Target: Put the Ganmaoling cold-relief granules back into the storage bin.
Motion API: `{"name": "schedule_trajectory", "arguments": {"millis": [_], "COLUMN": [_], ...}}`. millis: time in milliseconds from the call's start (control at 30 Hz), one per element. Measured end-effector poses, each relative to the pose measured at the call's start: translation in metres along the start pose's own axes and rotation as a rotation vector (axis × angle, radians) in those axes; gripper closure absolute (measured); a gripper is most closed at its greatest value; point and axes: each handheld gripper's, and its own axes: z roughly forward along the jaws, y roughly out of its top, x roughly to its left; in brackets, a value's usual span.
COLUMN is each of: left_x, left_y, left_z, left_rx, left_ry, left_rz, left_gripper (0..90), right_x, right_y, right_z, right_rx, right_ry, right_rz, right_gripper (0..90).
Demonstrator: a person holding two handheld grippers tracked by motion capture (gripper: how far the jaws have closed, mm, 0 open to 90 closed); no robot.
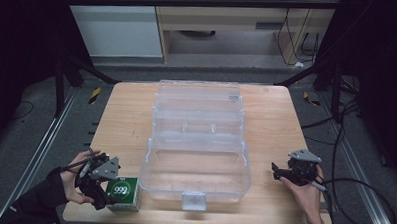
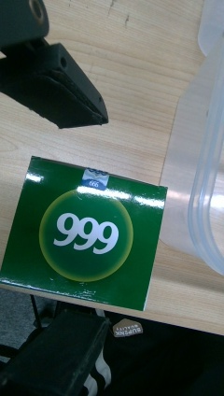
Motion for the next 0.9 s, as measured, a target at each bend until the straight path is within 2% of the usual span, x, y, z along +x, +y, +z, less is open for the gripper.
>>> {"name": "schedule_trajectory", "arguments": {"millis": [267,900], "left_x": [-0.002,-0.001], "left_y": [0.0,0.0], "left_z": [0.009,0.023], "left_rx": [0.025,0.041], "left_ry": [-0.015,-0.04], "left_rz": [0.017,0.031], "left_gripper": [2.9,3.0], "right_x": [0.001,0.003], "right_y": [0.0,-0.001], "right_z": [0.001,0.003], "right_rx": [0.011,0.031], "right_ry": [0.001,0.004], "right_rz": [-0.009,-0.021], "right_gripper": [2.6,2.2]}}
